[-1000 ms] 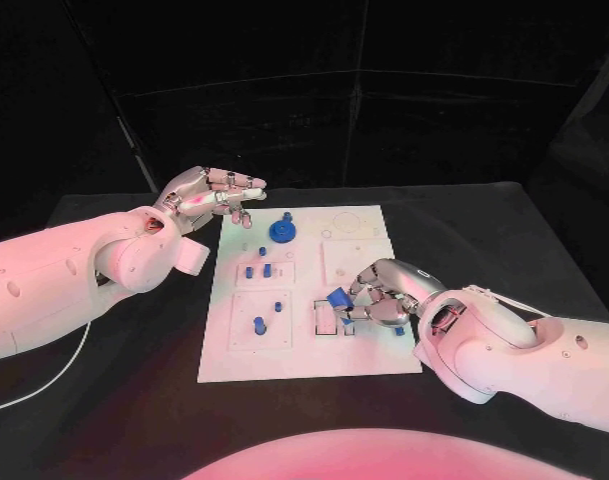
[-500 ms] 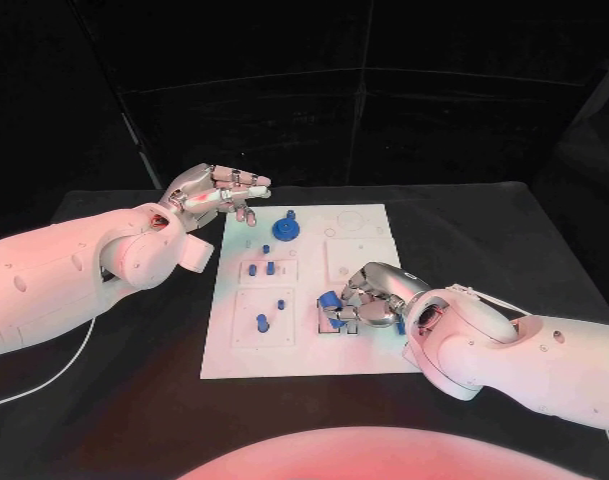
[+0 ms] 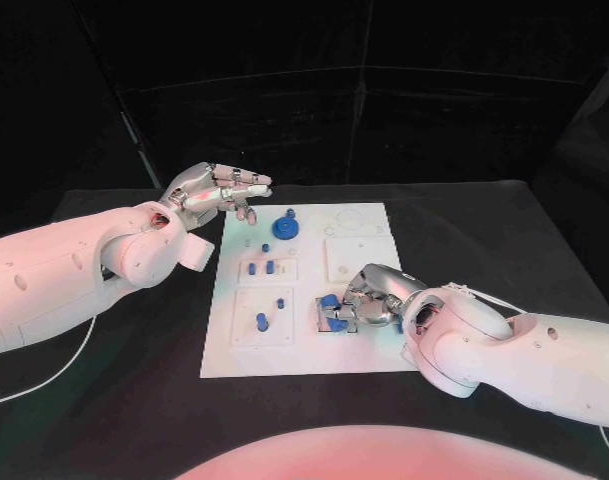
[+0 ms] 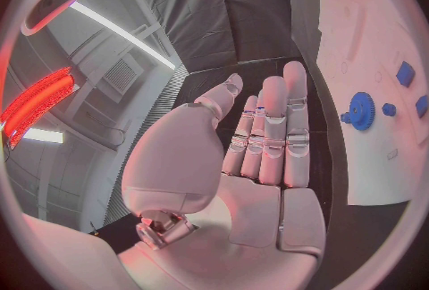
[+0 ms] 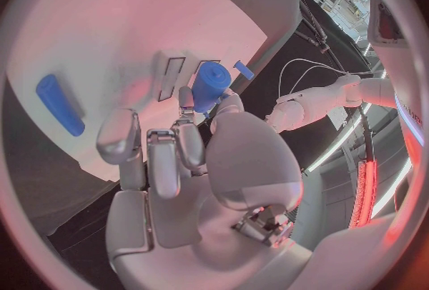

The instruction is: Assemble the parts on the task board

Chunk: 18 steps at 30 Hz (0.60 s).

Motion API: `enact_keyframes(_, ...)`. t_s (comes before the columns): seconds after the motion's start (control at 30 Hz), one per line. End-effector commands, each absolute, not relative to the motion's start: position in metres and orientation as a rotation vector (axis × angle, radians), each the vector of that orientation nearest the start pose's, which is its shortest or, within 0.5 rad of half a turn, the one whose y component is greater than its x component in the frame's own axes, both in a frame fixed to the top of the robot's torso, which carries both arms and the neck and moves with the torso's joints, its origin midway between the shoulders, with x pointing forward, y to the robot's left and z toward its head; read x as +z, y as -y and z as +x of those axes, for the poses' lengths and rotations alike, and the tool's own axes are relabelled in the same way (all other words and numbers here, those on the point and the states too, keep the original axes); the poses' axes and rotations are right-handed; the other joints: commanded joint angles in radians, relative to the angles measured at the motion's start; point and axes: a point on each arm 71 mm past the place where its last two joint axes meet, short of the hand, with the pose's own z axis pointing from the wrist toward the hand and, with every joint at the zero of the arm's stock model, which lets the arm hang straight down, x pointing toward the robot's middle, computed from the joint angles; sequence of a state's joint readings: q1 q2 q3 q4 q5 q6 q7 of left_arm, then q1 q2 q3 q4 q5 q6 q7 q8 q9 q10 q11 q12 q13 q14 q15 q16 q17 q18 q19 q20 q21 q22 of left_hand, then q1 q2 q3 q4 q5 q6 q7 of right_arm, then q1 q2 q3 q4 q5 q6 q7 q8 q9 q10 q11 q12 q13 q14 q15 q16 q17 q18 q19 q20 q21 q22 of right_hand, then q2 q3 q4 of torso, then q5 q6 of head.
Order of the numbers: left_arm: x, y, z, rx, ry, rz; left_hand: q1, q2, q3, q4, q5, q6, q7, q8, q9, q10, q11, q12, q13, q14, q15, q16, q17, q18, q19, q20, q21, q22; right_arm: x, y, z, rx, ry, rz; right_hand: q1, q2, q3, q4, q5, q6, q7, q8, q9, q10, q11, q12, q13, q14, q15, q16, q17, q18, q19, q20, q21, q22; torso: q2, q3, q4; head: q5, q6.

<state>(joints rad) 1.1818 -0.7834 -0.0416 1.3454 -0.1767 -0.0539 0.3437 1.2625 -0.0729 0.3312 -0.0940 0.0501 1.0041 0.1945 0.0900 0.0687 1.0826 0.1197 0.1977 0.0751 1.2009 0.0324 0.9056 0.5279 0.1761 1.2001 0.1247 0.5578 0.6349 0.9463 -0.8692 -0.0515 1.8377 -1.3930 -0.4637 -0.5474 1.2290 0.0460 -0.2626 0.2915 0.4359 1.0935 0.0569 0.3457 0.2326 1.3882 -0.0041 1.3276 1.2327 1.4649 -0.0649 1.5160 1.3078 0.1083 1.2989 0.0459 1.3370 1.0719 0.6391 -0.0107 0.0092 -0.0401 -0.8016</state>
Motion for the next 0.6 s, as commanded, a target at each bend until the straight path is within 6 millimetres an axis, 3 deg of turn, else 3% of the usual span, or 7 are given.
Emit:
enact_keyframes(0.03, -0.1988, -0.2140, 0.5099, -1.608, -1.619, -0.919, -0.006, 0.007, -0.005, 0.003, -0.001, -0.006, -0.001, 0.007, -0.001, -0.007, 0.001, 0.005, -0.001, -0.009, 0.001, 0.005, -0.002, 0.006, -0.002, 0.006, -0.007, -0.003, -0.2657, 0.1518, 0.3717, 0.609, -1.943, 0.272, -0.030, 0.000, -0.015, 0.000, -0.023, -0.006, 0.007, 0.001, 0.003, -0.012, -0.004, -0.014, -0.015, 0.081, -0.006, 0.003, 0.141, -0.007, -0.005, -0.004, -0.005, -0.009, 0.000, 0.0000, 0.0003, -0.006, 0.000)
enact_keyframes(0.13, -0.1988, -0.2140, 0.5100, -1.607, -1.618, -0.919, -0.006, 0.007, -0.005, 0.003, -0.001, -0.006, -0.001, 0.007, -0.001, -0.007, 0.001, 0.005, -0.001, -0.009, 0.001, 0.006, -0.002, 0.006, -0.002, 0.006, -0.007, -0.003, -0.2653, 0.1509, 0.3723, 0.613, -1.932, 0.286, -0.079, -0.006, -0.040, -0.001, -0.146, -0.025, 0.013, -0.004, 0.008, -0.031, 0.002, -0.041, -0.040, 0.080, -0.003, 0.001, 0.136, -0.004, -0.015, -0.001, -0.015, -0.025, 0.001, -0.0004, 0.0001, -0.005, 0.000)
enact_keyframes(0.2, -0.1988, -0.2140, 0.5100, -1.606, -1.618, -0.920, -0.005, 0.008, -0.005, 0.003, -0.001, -0.006, -0.001, 0.007, -0.001, -0.007, 0.001, 0.005, -0.001, -0.009, 0.001, 0.006, -0.002, 0.006, -0.002, 0.006, -0.007, -0.003, -0.2651, 0.1505, 0.3728, 0.615, -1.925, 0.293, -0.105, -0.017, -0.045, 0.001, -0.207, -0.033, 0.017, -0.006, 0.011, -0.041, 0.005, -0.054, -0.052, 0.079, 0.001, -0.001, 0.134, -0.003, -0.019, 0.001, -0.019, -0.032, 0.001, -0.0003, 0.0008, -0.010, 0.000)
enact_keyframes(0.33, -0.1989, -0.2139, 0.5099, -1.606, -1.619, -0.920, -0.005, 0.008, -0.005, 0.003, -0.001, -0.006, -0.001, 0.007, -0.001, -0.007, 0.001, 0.005, -0.001, -0.009, 0.001, 0.006, -0.002, 0.006, -0.002, 0.006, -0.007, -0.003, -0.2647, 0.1506, 0.3737, 0.617, -1.911, 0.308, -0.161, -0.043, -0.028, 0.004, -0.260, -0.048, 0.023, -0.005, 0.019, -0.074, 0.010, -0.098, -0.098, 0.077, 0.006, -0.006, 0.125, 0.000, -0.028, 0.006, -0.028, -0.047, 0.000, -0.0005, 0.0000, -0.011, 0.000)
enact_keyframes(0.5, -0.1990, -0.2141, 0.5099, -1.605, -1.621, -0.921, -0.005, 0.008, -0.005, 0.003, -0.001, -0.006, -0.001, 0.007, -0.001, -0.007, 0.001, 0.005, -0.001, -0.010, 0.001, 0.006, -0.002, 0.006, -0.002, 0.006, -0.007, -0.003, -0.2638, 0.1506, 0.3736, 0.628, -1.901, 0.310, -0.185, -0.060, 0.003, 0.003, -0.264, -0.055, 0.025, -0.001, 0.027, -0.079, 0.012, -0.107, -0.104, 0.077, 0.007, -0.008, 0.122, 0.001, -0.030, 0.009, -0.032, -0.052, 0.000, 0.0000, -0.0005, -0.009, 0.000)
enact_keyframes(0.6, -0.1991, -0.2144, 0.5100, -1.603, -1.622, -0.922, -0.005, 0.008, -0.005, 0.003, -0.001, -0.006, -0.001, 0.007, -0.001, -0.007, 0.001, 0.005, -0.001, -0.010, 0.001, 0.006, -0.002, 0.006, -0.002, 0.006, -0.007, -0.003, -0.2620, 0.1491, 0.3727, 0.679, -1.889, 0.303, -0.133, -0.045, 0.032, -0.007, -0.227, -0.054, 0.022, 0.010, 0.037, -0.069, 0.009, -0.097, -0.088, 0.078, 0.006, -0.006, 0.128, 0.000, -0.027, 0.008, -0.030, -0.047, 0.000, -0.0001, -0.0006, -0.009, -0.001)
